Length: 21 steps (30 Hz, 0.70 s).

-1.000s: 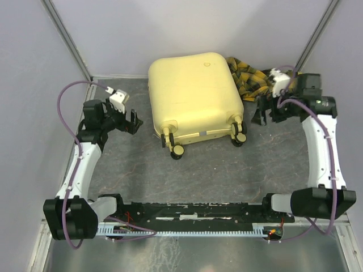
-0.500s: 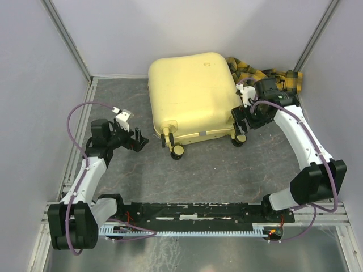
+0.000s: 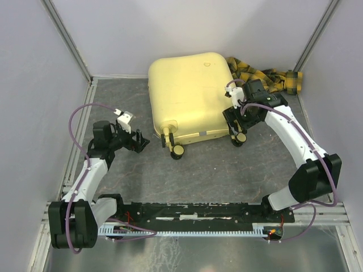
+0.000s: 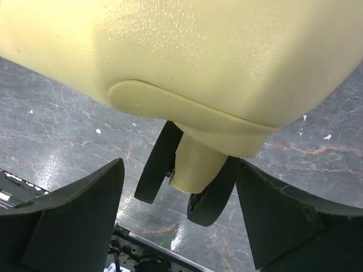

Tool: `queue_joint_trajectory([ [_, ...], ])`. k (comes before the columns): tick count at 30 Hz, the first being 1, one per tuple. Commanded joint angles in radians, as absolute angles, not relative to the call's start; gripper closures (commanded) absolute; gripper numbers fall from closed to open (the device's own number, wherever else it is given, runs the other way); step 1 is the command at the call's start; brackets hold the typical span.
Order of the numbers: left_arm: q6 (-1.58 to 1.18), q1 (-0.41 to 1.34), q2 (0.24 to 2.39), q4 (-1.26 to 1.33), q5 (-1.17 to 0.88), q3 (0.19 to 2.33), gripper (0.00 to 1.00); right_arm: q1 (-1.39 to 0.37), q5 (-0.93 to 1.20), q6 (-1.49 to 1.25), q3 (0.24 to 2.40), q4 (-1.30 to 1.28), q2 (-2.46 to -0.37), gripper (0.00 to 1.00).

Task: Pack the luggage

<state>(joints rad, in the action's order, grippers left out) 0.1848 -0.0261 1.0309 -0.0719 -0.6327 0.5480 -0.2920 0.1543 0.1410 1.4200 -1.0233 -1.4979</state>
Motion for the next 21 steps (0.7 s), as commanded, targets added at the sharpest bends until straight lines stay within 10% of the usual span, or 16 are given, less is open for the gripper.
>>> queue_joint_trajectory([
  [1, 0.322, -0.005, 0.996, -0.018, -0.703, 0.530, 0.09, -0.309, 0.103, 0.125, 1.381, -0.982, -1.476, 0.20],
  [14, 0.535, 0.004, 1.232, 0.119, -0.892, 0.588, 0.35, -0.312, 0.088, 0.080, 1.425, -0.986, -1.485, 0.98],
  [21, 0.472, 0.005, 1.319, 0.277, -0.894, 0.592, 0.40, -0.311, 0.083, 0.073, 1.530, -0.979, -1.481, 0.98],
])
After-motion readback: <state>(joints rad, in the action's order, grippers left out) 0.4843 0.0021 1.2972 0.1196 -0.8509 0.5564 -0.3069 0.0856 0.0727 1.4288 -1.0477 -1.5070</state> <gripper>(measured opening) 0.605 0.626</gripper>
